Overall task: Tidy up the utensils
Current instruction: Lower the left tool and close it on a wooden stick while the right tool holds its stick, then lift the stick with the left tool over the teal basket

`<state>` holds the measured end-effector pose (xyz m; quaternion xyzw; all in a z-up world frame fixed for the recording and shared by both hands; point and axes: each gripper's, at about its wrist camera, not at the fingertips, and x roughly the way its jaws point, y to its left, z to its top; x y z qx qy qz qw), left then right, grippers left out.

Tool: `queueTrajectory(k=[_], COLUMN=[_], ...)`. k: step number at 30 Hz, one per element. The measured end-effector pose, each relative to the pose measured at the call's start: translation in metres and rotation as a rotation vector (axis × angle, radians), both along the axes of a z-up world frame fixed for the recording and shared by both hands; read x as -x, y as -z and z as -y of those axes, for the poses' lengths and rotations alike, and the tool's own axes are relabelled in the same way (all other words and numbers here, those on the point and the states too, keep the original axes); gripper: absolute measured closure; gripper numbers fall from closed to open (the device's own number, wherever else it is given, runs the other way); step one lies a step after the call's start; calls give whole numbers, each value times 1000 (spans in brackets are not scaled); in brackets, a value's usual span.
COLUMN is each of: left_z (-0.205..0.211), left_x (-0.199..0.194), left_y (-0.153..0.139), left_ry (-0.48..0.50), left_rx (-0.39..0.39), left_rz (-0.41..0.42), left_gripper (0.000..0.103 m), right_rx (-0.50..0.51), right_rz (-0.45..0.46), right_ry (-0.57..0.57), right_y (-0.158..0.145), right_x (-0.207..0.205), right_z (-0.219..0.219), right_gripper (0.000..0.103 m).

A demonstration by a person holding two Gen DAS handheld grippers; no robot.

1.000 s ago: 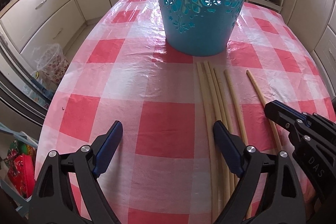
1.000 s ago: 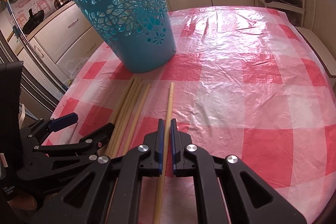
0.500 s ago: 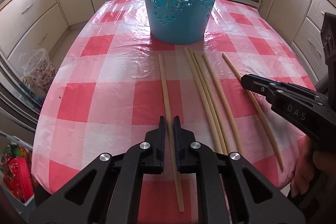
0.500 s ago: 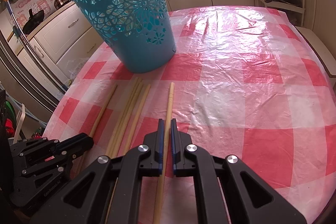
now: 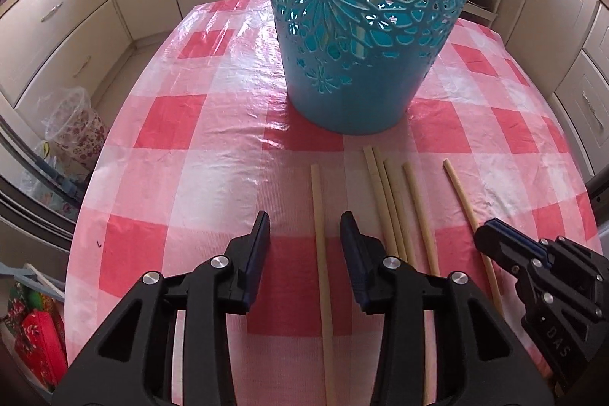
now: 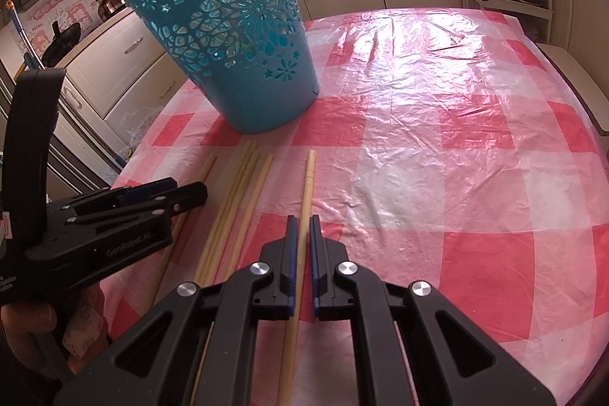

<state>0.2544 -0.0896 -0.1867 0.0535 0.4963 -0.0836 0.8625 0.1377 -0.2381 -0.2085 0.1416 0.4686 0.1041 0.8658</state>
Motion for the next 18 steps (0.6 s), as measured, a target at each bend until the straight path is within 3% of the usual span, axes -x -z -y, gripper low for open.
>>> queueTrajectory(k=[1, 5, 13, 18], left_z=[1, 2, -5, 2], left_x=[-3, -8, -10, -9], left_y=[0, 0, 0, -1], left_ry=[1, 13, -5, 26], left_rx=[0, 12, 67, -38], left_rz=[3, 6, -31, -43], left_gripper=[69, 98, 98, 96], right_rx=[-2, -9, 51, 129], right_rz=[0, -2, -14, -25], right_ry=[0, -1, -34, -58], right_y=[0, 0, -4, -5], right_x=[0, -1, -7, -18], right_z=[1, 4, -8, -20], right_gripper=[96, 96, 90, 92])
